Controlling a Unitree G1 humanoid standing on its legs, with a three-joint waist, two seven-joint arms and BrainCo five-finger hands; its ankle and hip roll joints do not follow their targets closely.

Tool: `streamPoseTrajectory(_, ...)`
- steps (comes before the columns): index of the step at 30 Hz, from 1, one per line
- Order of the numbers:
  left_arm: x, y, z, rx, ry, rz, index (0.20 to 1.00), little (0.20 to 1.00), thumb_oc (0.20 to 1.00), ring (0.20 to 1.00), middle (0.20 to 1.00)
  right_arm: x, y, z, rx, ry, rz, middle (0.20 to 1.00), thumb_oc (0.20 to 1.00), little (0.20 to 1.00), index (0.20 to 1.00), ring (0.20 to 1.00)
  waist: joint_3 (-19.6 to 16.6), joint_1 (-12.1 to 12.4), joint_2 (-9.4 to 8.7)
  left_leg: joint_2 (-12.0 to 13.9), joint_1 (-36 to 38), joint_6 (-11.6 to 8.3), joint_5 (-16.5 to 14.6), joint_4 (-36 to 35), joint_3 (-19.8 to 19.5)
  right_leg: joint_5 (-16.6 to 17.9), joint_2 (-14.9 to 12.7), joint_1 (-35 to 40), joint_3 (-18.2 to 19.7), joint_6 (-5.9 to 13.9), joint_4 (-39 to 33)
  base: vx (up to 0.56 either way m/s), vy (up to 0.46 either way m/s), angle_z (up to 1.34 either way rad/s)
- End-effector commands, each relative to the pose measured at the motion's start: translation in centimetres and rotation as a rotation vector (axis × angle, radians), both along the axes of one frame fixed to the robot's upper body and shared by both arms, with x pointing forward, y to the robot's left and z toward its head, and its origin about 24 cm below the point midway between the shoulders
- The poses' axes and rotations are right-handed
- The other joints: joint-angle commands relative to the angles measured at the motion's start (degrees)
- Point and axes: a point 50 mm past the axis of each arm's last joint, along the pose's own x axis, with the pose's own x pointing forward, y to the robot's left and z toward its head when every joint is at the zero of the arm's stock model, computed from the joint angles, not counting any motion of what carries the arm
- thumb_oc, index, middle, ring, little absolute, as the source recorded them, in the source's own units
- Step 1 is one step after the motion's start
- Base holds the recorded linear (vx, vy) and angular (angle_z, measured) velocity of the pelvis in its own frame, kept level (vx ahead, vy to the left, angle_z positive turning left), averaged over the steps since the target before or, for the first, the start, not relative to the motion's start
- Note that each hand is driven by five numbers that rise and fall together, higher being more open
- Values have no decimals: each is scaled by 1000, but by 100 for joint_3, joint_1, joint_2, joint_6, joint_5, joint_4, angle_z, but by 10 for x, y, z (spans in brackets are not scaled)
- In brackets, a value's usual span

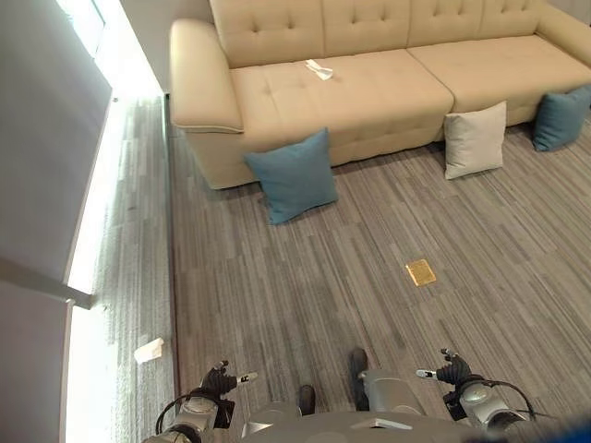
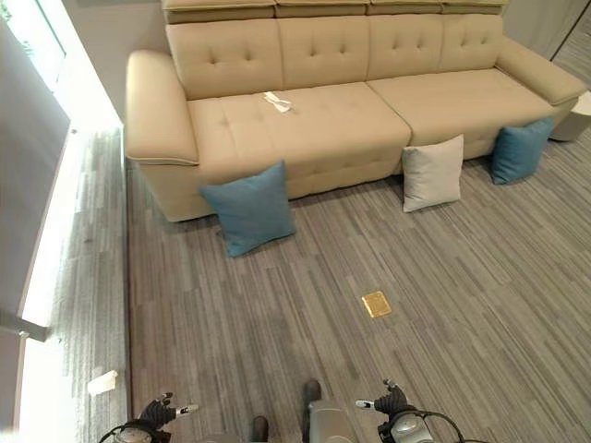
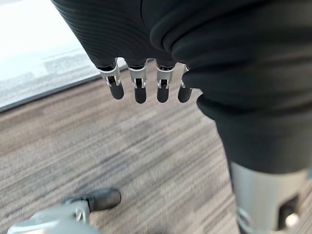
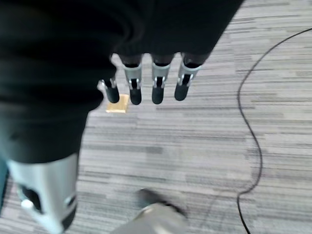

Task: Pick up all the scattered cushions and arrange them neatly on the sofa.

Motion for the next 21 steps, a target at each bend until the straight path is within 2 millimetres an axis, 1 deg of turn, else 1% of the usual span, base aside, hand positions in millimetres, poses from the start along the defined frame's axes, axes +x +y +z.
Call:
streamPoseTrajectory(1, 11, -3, 4, 6, -60, -13, 1000, 1000, 1000, 1000, 1000, -6, -20, 4, -70, 9, -3, 1000, 1000, 1000, 1000, 1000, -138, 76, 68, 69, 145, -478, -356, 519, -1049, 30, 57, 729, -143, 1, -217, 222, -252, 113)
streamPoseTrajectory(2, 10, -5, 3, -1, -61, -8, 1000, 1000, 1000, 1000, 1000, -8, -20, 3, -64, 12, -9, 1000, 1000, 1000, 1000, 1000, -153, 67, 67, 118, 101, -556, -284, 633, -1068, 7, 57, 813, -177, -39, -272, 227, -258, 110)
streamPoseTrajectory(4, 13, -9, 3, -12, -65, -27, 1000, 1000, 1000, 1000, 1000, -10, -22, 3, -60, 11, -25, 1000, 1000, 1000, 1000, 1000, -123, 65, 50, 163, -96, -748, -48, 1127, -1071, -62, 56, 1037, -241, -137, -394, 140, -205, 97)
streamPoseTrajectory(5, 19, -11, 5, -11, -79, -50, 1000, 1000, 1000, 1000, 1000, -8, -23, 4, -60, -10, -33, 1000, 1000, 1000, 1000, 1000, 41, 90, -38, 96, -634, -904, 329, 2082, -895, -77, -17, 1285, -291, -230, -534, 101, -265, 57)
streamPoseTrajectory(6, 24, -13, 6, -14, -95, -52, 1000, 1000, 1000, 1000, 1000, -7, -25, 5, -61, -17, -45, 1000, 1000, 1000, 1000, 1000, 151, 118, -143, 133, -1076, -887, 461, 2733, -505, -112, -97, 1474, -362, -316, -644, 55, -208, 29)
streamPoseTrajectory(7, 24, -13, 6, -14, -95, -52, 1000, 1000, 1000, 1000, 1000, -7, -25, 5, -61, -18, -45, 1000, 1000, 1000, 1000, 1000, 149, 120, -136, 137, -1093, -886, 445, 2763, -503, -111, -90, 1470, -362, -315, -645, 75, -159, 20)
streamPoseTrajectory(8, 25, -13, 6, -18, -100, -50, 1000, 1000, 1000, 1000, 1000, -9, -25, 5, -60, -10, -47, 1000, 1000, 1000, 1000, 1000, 169, 132, -172, 173, -1223, -860, 431, 2853, -300, -133, -123, 1557, -406, -339, -683, 86, -77, 34)
streamPoseTrajectory(10, 25, -14, 6, -22, -101, -53, 1000, 1000, 1000, 1000, 1000, -12, -27, 4, -66, 8, -53, 1000, 1000, 1000, 1000, 1000, 177, 193, -230, 129, -1494, -784, 230, 2654, -39, -183, -183, 1702, -467, -348, -745, 161, -99, 27)
streamPoseTrajectory(11, 23, -14, 6, -22, -95, -56, 1000, 1000, 1000, 1000, 1000, -15, -27, 3, -65, 17, -52, 1000, 1000, 1000, 1000, 1000, 153, 220, -252, 99, -1576, -729, 68, 2388, 59, -234, -189, 1767, -496, -335, -765, 200, -51, 14)
streamPoseTrajectory(12, 22, -13, 5, -21, -88, -58, 1000, 1000, 1000, 1000, 1000, -16, -27, 2, -65, 20, -52, 1000, 1000, 1000, 1000, 1000, 145, 239, -254, 72, -1590, -701, -7, 2126, 128, -288, -184, 1830, -516, -316, -779, 289, -10, 13)
streamPoseTrajectory(13, 18, -12, 4, -17, -73, -62, 1000, 1000, 1000, 1000, 1000, -17, -27, 2, -68, 25, -52, 1000, 1000, 1000, 1000, 1000, 100, 277, -211, 80, -1799, -718, 206, 1584, 305, -395, -129, 1982, -553, -295, -832, 275, 20, 12)
streamPoseTrajectory(15, 15, -11, 3, -9, -62, -65, 1000, 1000, 1000, 1000, 1000, -15, -26, 2, -68, 19, -52, 1000, 1000, 1000, 1000, 1000, 111, 331, -157, 178, -2000, -767, 607, 1207, 540, -505, -62, 2155, -568, -296, -843, 230, 34, 20)
streamPoseTrajectory(16, 14, -11, 3, -8, -61, -63, 1000, 1000, 1000, 1000, 1000, -15, -26, 2, -68, 19, -52, 1000, 1000, 1000, 1000, 1000, 125, 358, -142, 209, -2026, -772, 655, 1154, 581, -530, -47, 2196, -558, -301, -830, 181, 61, 8)
streamPoseTrajectory(17, 11, -9, 2, -9, -48, -55, 1000, 1000, 1000, 1000, 1000, -15, -25, 2, -62, 19, -48, 1000, 1000, 1000, 1000, 1000, 93, 377, -116, 236, -1883, -742, 619, 945, 545, -562, -26, 2216, -528, -291, -798, 263, 106, -10)
streamPoseTrajectory(18, 1, -8, -1, -7, -16, -41, 1000, 1000, 1000, 1000, 1000, -17, -21, 0, -53, 27, -39, 1000, 1000, 1000, 1000, 1000, -13, 376, -111, 170, -1743, -696, 606, 910, 425, -595, -66, 2288, -527, -244, -739, 300, 129, -34)
streamPoseTrajectory(19, -2, -7, -2, -7, -5, -39, 1000, 1000, 1000, 1000, 1000, -19, -20, -1, -51, 34, -38, 1000, 1000, 1000, 1000, 1000, -62, 370, -117, 148, -1681, -672, 588, 879, 425, -605, -99, 2313, -526, -218, -712, 446, 218, -36)
streamPoseTrajectory(20, -4, -7, -2, -8, 8, -49, 1000, 1000, 1000, 1000, 1000, -19, -16, -2, -43, 43, -25, 1000, 1000, 1000, 1000, 1000, -207, 379, -127, 104, -1427, -561, 467, 767, 501, -640, -245, 2373, -510, -102, -555, 290, 162, -42)
streamPoseTrajectory(21, -4, -7, -2, -8, 9, -49, 1000, 1000, 1000, 1000, 1000, -19, -16, -2, -43, 43, -25, 1000, 1000, 1000, 1000, 1000, -205, 382, -129, 104, -1422, -561, 466, 765, 503, -642, -246, 2376, -507, -102, -553, 372, 296, -22)
